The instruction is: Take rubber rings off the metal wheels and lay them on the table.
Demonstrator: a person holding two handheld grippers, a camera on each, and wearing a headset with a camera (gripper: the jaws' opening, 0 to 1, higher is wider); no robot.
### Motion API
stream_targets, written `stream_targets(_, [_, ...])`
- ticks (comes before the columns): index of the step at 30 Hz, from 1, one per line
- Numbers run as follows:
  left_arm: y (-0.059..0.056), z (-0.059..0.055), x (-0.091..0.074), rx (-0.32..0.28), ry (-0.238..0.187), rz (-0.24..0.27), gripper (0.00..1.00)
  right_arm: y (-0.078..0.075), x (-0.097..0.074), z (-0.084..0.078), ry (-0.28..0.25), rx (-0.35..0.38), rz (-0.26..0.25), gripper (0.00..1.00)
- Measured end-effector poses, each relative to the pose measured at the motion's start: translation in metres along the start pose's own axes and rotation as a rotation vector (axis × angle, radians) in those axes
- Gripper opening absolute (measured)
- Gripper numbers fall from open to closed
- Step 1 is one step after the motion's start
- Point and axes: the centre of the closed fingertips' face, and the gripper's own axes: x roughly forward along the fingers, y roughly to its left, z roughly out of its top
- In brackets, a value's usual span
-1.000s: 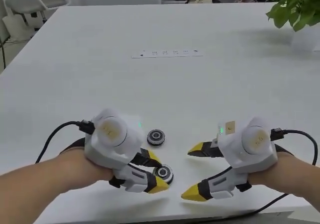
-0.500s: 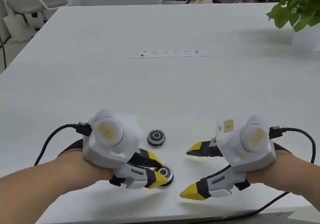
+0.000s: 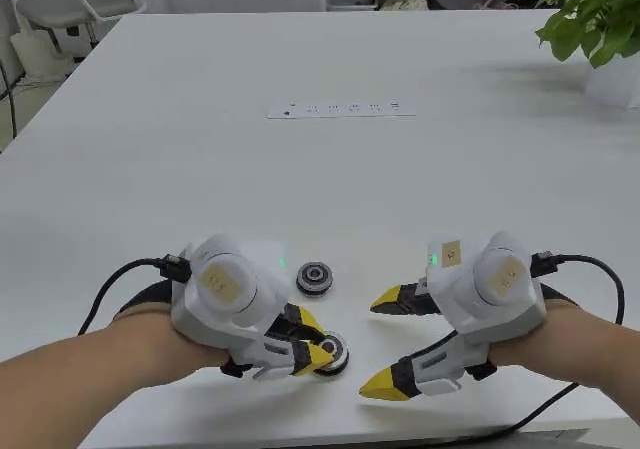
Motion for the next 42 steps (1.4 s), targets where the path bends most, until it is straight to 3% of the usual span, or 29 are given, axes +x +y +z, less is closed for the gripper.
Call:
stream_targets(13, [0.000,0.000,0.001,0.003,0.002,0.011,0.08,0.004,0.011,0.015,-0.025,0.003,0.055,0.50])
stream_targets(19, [0.000,0.000,0.000,-0.003,-0.003,0.019,0.08,0.007,0.020,0.020,-0.042,0.015,0.075,0.40])
stream_targets(27, [-0.001,0.000,0.000,-0.012,-0.005,0.031,0.08,0.012,0.028,0.020,-0.052,0.054,0.098,0.28])
stream_targets(42, [0.000,0.000,0.001,-0.036,-0.002,0.044,0.08,0.010,0.022,0.012,-0.041,0.096,0.083,0.22])
